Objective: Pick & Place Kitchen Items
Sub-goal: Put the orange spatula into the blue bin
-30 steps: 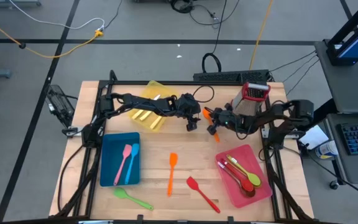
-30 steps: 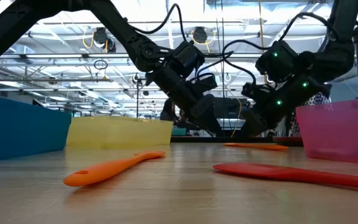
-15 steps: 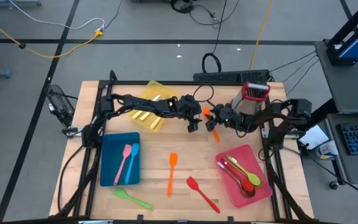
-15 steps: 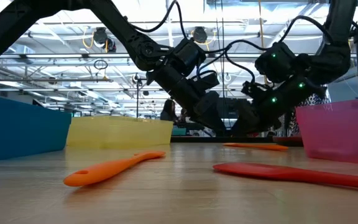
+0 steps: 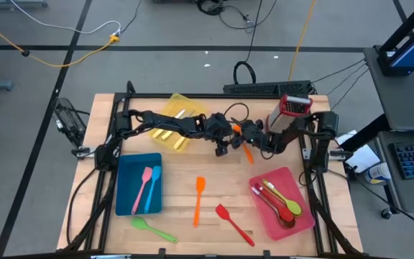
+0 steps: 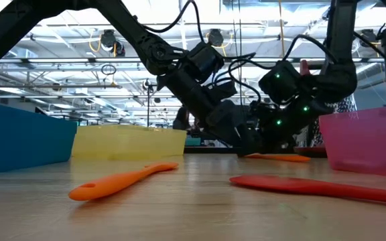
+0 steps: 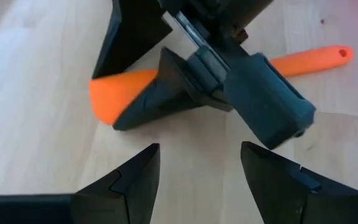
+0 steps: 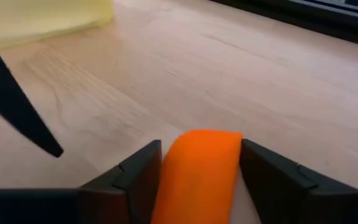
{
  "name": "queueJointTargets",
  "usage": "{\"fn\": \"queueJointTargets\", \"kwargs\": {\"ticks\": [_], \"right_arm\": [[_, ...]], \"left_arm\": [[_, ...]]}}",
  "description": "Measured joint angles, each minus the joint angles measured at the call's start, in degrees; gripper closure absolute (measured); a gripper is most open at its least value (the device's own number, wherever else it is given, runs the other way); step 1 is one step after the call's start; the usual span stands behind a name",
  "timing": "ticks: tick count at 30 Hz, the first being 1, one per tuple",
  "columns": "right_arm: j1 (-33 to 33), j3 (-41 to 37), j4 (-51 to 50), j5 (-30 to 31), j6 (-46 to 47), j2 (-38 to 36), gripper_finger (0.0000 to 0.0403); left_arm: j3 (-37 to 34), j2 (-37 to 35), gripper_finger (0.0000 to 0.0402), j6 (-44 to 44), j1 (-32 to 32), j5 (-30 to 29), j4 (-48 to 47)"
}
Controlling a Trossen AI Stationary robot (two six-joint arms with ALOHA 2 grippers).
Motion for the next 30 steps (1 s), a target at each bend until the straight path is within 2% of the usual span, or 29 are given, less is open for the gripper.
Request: {"fn": "queueJointTargets", "kwargs": {"ticks": [5,12,14,19,22,30], "right_arm": [[0.0,0.0,-1.6,-0.3,0.4,0.3,0.0231],[-0.1,0.0,-1.8,-2.4,0.6,0.6,0.0362],[-0.1,0.0,-1.9,-2.9,0.6,0.6,0.0387],[0.7,-0.1,-1.5,-2.7,0.5,0.6,0.0373],[1.5,-0.1,-0.6,-2.9,-2.3,-0.2,0.0381],[3.8,-1.0,-2.5,-3.6,-7.8,-7.7,0.0384]], "left_arm": [[0.0,0.0,0.0172,-2.2,0.0,0.0,-2.5],[0.0,0.0,0.0172,-2.6,0.0,-1.0,-3.0],[0.0,0.0,0.0172,-2.6,0.0,-2.1,-3.0],[0.0,0.0,0.0172,-2.9,0.0,-3.1,-3.9],[0.0,-0.1,0.0172,-3.8,-0.1,-2.0,-5.0],[0.0,-5.8,0.0172,-7.0,-0.4,-0.1,-13.9]]}}
